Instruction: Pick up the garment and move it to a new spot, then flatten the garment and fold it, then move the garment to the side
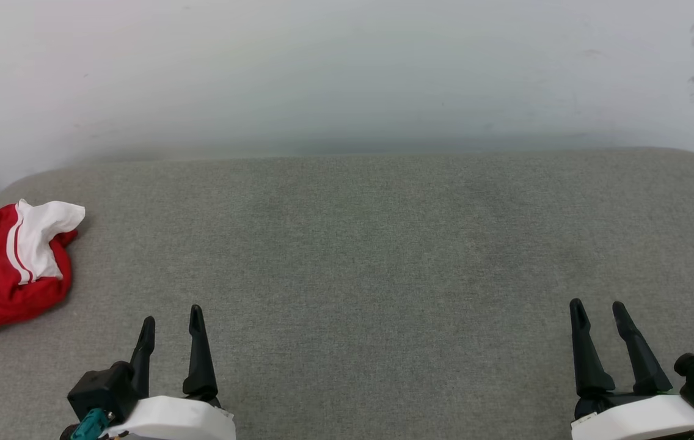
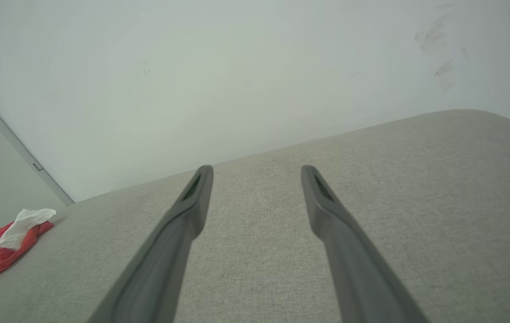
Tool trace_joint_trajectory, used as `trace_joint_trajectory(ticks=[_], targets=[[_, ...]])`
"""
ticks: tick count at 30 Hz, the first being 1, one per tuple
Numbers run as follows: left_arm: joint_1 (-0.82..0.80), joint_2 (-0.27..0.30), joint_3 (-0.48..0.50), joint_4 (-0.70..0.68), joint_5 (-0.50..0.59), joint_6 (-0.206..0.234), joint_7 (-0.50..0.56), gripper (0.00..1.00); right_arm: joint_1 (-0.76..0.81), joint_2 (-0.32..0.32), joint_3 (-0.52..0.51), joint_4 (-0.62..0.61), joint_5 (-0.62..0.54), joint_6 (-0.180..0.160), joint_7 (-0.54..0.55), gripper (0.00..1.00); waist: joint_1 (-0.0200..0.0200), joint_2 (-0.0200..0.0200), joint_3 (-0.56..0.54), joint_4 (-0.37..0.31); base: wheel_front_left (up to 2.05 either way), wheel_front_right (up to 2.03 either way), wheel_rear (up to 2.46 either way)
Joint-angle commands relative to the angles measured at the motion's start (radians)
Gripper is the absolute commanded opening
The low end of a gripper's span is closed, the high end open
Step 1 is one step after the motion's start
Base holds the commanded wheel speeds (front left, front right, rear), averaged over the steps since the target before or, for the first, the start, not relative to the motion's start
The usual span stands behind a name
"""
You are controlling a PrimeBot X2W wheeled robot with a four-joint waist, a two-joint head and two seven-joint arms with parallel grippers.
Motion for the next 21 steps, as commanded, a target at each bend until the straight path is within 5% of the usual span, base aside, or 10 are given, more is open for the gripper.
trace_joint_trajectory(ticks=[1, 21], targets=[[0.005, 0.006, -0.004, -0.013, 0.030, 0.000, -0.012, 1.00, 0.009, 0.000, 0.002, -0.011, -0.026, 0.000, -0.011, 1.00, 0.0000, -0.0001, 0.000, 0.001, 0.00, 0.00, 0.00], [0.027, -0.005, -0.005, 0.002, 0.170, -0.019, -0.052, 1.00, 0.033, 0.000, -0.001, -0.007, -0.154, 0.000, -0.051, 1.00, 0.0000, -0.0001, -0.002, 0.007, 0.00, 0.00, 0.00]])
